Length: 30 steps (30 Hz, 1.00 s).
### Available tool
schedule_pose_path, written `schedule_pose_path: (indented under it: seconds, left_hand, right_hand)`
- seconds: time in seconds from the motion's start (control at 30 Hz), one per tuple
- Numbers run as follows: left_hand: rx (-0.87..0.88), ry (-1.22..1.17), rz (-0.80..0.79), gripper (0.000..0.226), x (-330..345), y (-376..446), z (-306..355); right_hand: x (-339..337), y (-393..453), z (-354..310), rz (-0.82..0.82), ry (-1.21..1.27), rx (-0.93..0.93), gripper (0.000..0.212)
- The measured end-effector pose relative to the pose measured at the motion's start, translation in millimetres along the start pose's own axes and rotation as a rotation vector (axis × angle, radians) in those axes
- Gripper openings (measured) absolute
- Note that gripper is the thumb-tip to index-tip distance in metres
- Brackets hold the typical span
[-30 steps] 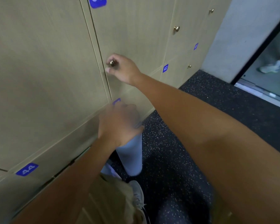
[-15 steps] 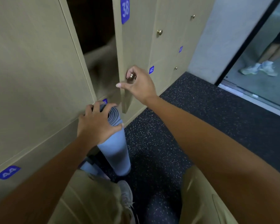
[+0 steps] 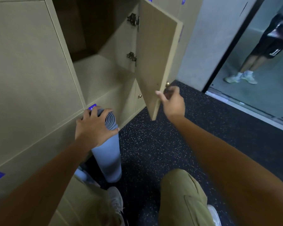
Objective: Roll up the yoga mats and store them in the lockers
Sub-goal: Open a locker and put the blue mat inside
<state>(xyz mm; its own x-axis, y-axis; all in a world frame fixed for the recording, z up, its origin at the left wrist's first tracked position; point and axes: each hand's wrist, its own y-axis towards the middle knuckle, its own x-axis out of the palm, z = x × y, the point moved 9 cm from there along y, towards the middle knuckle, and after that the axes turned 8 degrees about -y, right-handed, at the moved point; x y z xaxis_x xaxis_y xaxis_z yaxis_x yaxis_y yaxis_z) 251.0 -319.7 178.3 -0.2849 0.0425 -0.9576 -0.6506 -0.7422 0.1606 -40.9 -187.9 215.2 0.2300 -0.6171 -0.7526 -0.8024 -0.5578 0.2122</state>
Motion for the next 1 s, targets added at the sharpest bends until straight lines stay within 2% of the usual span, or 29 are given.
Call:
schedule_pose_path:
  seconds: [0.27,0.4,0.57,0.7,0.8,0.87,0.93,1.0]
  left_hand:
    - [0.001,0.018,-0.008,0.084,1,-1,3]
    - [0.001,0.027,-0.015,0.082,1,-2,5]
    - [-0.061,-0.008,-0.095,0.081,4,-3,5]
    - [-0.137,-0.050,-0.183,0.079,3,-8,0]
    - [-0.130,-0.098,-0.148,0.075,-1,-19,-1]
    - [-0.125,-0.141,-0.122,0.074,-7,-29,-1]
    - [-0.118,-0.176,-0.087,0.071,-15,-41,0]
    - [-0.094,-0.205,-0.041,0.070,-26,-55,4]
  right_hand:
    - [-42,24,67,0.079,-0.151,0.368,0.051]
    - [-36,27,64,0.007,-0.104,0.286,0.034]
    - [13,-3,64,-0.290,-0.008,0.195,0.047]
    - [64,-82,51,-0.593,0.110,0.217,0.049]
    - [99,-159,41,-0.881,0.191,0.290,0.054]
    - [118,-203,35,-1.032,0.257,0.367,0.065]
    - [133,-236,29,-1.133,0.359,0.474,0.077]
    - [141,-253,19,-1.157,0.471,0.554,0.082]
